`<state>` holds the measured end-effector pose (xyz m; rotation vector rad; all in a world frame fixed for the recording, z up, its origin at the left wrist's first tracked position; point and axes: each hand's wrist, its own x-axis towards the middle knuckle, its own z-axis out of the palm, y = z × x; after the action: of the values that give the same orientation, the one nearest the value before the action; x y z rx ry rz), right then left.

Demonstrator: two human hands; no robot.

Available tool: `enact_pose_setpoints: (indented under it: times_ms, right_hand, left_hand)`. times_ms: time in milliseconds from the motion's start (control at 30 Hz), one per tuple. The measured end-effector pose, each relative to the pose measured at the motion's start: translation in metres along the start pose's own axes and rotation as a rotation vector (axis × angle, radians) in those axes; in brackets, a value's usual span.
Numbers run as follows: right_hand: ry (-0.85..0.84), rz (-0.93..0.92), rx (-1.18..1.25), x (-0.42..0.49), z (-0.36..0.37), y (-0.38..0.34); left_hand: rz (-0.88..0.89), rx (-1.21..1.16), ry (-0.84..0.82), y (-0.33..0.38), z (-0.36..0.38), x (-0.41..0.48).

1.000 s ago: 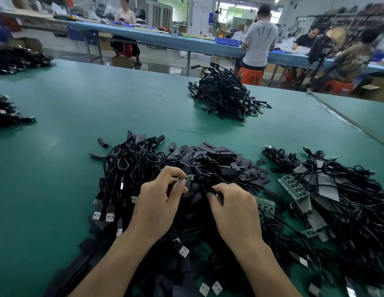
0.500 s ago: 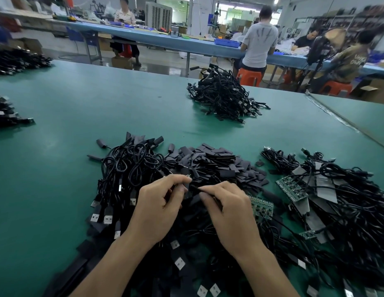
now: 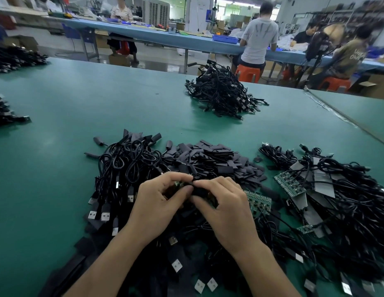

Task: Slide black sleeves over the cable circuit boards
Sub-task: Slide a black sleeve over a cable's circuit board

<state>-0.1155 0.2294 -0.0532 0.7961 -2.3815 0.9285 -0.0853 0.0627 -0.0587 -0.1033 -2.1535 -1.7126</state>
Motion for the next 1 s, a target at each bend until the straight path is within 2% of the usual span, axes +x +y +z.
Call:
enact_pose_setpoints:
  times_ms: [333,600,1000]
  right_hand:
    - [0.078,0.092,0.098,0.0009,0.0000,0.0063]
    - [0.117,0.273,0.380,0.0040,-0.0035,0.0103]
    - [0.030,0.299,0.448,0.0042,-0.0071,0.0100]
  left_hand:
    - [-0.044,-0.028,0.009,-0.0005,-0.0004,0.0004]
    - [-0.138,-0.072,-0.013,-0.0058,-0.0025,0.0048]
    - [-0.120,-0.120,0.038,-0.0047,-0.0033,0.0054]
